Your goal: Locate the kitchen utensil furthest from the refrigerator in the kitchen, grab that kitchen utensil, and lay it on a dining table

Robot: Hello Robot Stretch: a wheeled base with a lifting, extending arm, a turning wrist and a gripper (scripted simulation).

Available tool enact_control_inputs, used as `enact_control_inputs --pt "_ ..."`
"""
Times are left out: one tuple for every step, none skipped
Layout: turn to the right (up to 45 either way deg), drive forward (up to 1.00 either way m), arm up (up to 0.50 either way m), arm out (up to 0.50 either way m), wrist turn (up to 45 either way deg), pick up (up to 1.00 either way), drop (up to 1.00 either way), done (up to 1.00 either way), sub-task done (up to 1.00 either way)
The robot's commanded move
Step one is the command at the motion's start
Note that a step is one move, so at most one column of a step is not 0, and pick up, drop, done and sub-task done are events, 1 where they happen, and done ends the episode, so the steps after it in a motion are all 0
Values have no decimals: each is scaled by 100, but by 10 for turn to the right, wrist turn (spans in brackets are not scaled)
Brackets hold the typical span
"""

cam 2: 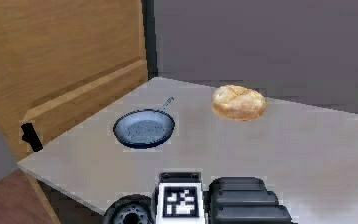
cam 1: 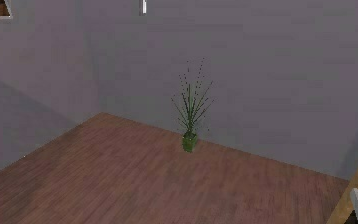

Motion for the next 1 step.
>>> enact_control_inputs --pt "0 0 0 28 0 0 0 0 0"
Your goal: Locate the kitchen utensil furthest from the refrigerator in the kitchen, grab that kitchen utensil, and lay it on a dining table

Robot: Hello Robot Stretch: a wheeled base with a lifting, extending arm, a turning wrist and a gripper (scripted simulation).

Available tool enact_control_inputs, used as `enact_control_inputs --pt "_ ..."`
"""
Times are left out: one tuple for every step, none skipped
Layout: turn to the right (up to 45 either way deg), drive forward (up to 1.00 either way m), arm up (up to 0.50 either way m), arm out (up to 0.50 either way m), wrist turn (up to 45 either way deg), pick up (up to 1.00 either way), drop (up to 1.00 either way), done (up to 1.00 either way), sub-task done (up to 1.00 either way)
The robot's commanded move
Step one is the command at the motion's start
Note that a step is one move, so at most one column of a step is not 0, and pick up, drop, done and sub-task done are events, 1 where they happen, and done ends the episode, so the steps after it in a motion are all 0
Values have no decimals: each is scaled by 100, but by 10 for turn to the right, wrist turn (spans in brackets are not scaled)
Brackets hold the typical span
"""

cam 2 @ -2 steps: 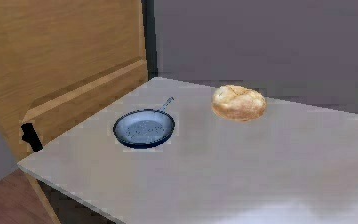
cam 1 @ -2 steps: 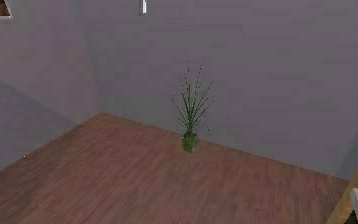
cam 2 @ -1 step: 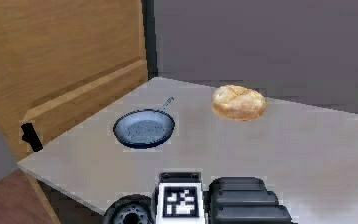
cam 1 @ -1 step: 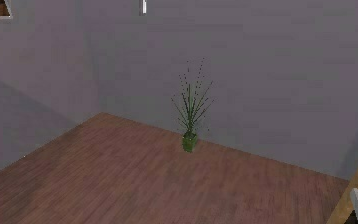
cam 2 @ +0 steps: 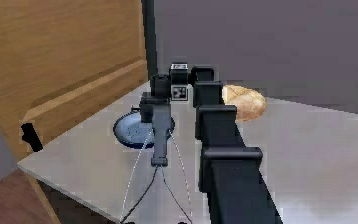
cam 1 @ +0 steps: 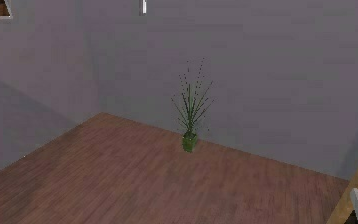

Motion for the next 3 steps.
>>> enact_control_inputs --pt "0 0 0 0 450 0 0 0 0" --pt "0 0 0 0 450 0 0 0 0" --pt "0 0 0 0 450 0 0 0 0"
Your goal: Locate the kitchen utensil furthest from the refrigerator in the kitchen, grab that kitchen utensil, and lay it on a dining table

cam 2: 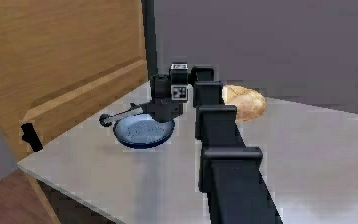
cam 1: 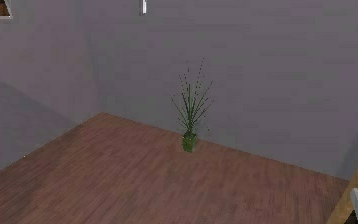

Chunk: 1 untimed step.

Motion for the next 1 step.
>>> enact_control_inputs --pt "0 0 0 0 150 0 0 0 0"
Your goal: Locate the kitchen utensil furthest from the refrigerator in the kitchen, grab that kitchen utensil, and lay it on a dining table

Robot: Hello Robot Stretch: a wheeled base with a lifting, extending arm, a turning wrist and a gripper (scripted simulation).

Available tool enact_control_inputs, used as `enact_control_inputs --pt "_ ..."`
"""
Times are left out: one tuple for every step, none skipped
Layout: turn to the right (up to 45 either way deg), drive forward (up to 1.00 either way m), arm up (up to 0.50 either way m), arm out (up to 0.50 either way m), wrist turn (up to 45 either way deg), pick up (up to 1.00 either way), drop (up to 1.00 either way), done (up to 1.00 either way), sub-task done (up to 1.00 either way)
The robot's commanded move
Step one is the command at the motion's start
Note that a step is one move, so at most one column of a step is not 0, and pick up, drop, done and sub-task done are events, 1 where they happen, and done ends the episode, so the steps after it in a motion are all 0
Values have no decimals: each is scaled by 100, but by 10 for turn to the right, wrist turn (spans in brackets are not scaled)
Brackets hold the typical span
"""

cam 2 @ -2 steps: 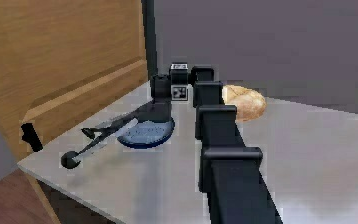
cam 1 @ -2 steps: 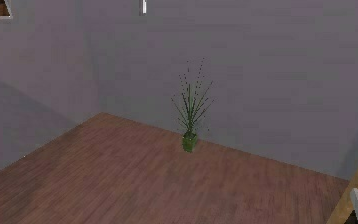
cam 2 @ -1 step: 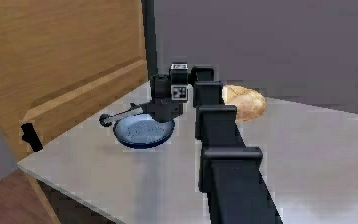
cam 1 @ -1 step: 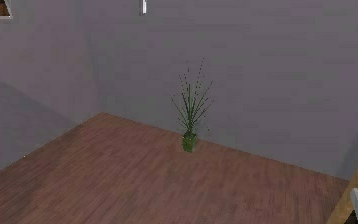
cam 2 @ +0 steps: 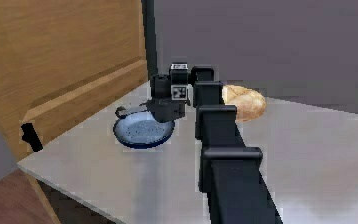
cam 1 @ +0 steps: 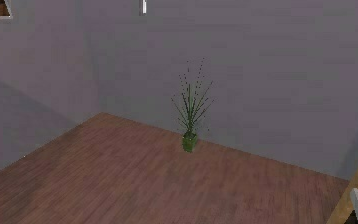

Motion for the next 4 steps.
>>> enact_control_inputs --pt "0 0 -12 0 0 0 0 0 0" --pt "0 0 0 0 0 100 0 0 0" --pt "0 0 10 0 0 0 0 0 0" --pt "0 0 2 0 0 0 0 0 0"
